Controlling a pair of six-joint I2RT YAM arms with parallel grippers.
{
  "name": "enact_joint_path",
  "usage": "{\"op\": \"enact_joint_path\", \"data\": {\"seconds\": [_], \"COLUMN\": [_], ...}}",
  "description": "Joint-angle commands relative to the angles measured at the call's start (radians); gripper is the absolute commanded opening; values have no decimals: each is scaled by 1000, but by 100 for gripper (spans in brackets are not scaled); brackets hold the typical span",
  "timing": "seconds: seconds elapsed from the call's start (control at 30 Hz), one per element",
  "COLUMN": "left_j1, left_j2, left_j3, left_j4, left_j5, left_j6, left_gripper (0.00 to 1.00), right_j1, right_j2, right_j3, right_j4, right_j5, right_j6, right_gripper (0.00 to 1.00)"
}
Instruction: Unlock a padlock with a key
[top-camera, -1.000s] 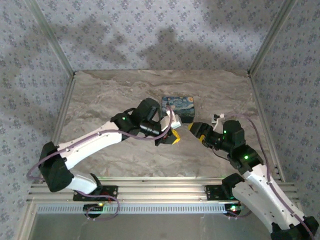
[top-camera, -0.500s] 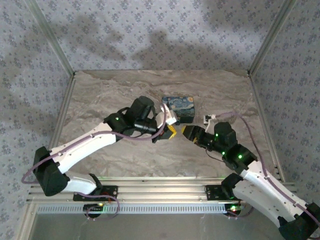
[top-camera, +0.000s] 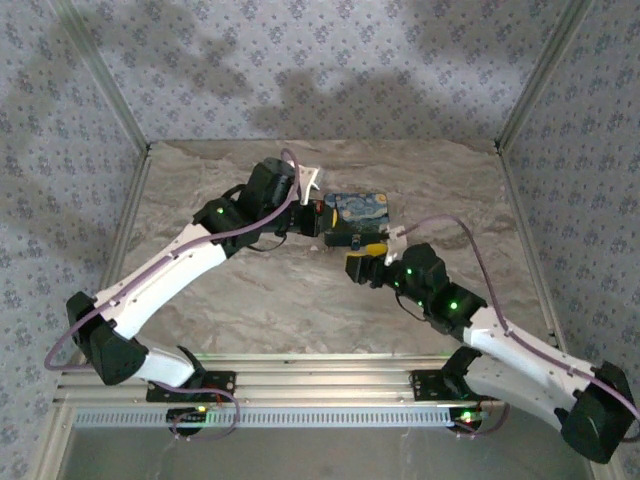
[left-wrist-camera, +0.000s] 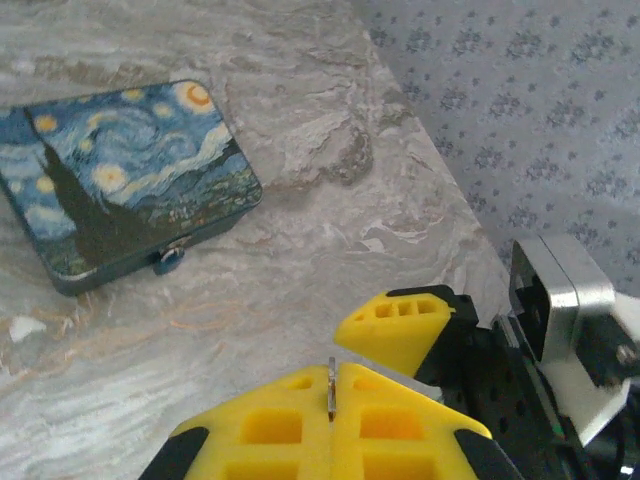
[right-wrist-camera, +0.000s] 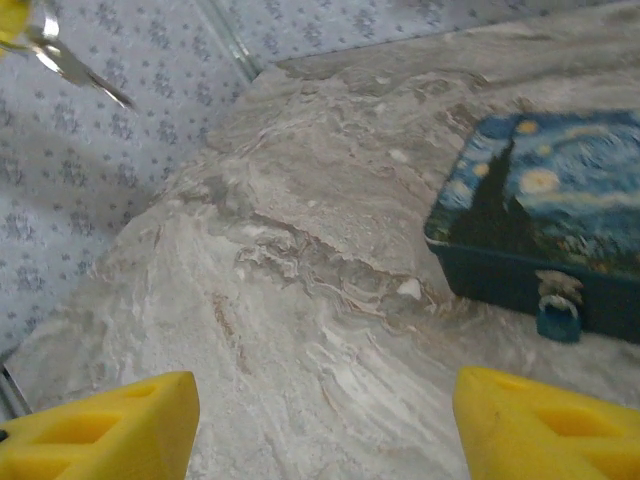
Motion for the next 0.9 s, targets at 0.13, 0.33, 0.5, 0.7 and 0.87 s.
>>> {"op": "enact_joint_path", "data": {"seconds": [0.13, 0.33, 0.5, 0.7, 0.87], "left_j1": [0, 1, -1, -2, -1], "left_j2": [-2, 7, -5, -37, -61], "left_j3": [93, 106, 92, 66, 47], "left_j4": [-90, -106, -104, -105, -116], "left_j5": [-18, 16, 38, 51, 49], "left_j6": [-145, -149, -156, -165, -163], "left_gripper": [0, 0, 0, 0, 0], "right_j1": [28, 56, 63, 63, 63], "right_j2": [93, 148, 182, 201, 203], "right_j3": [113, 144, 176, 189, 187], "right_j4": [204, 250, 237, 248, 270], "right_j5": [-71, -80, -67, -57, -86], "right_j6": [-253, -329, -373, -406, -422], "right_gripper": [66, 62, 59, 49, 35]}}
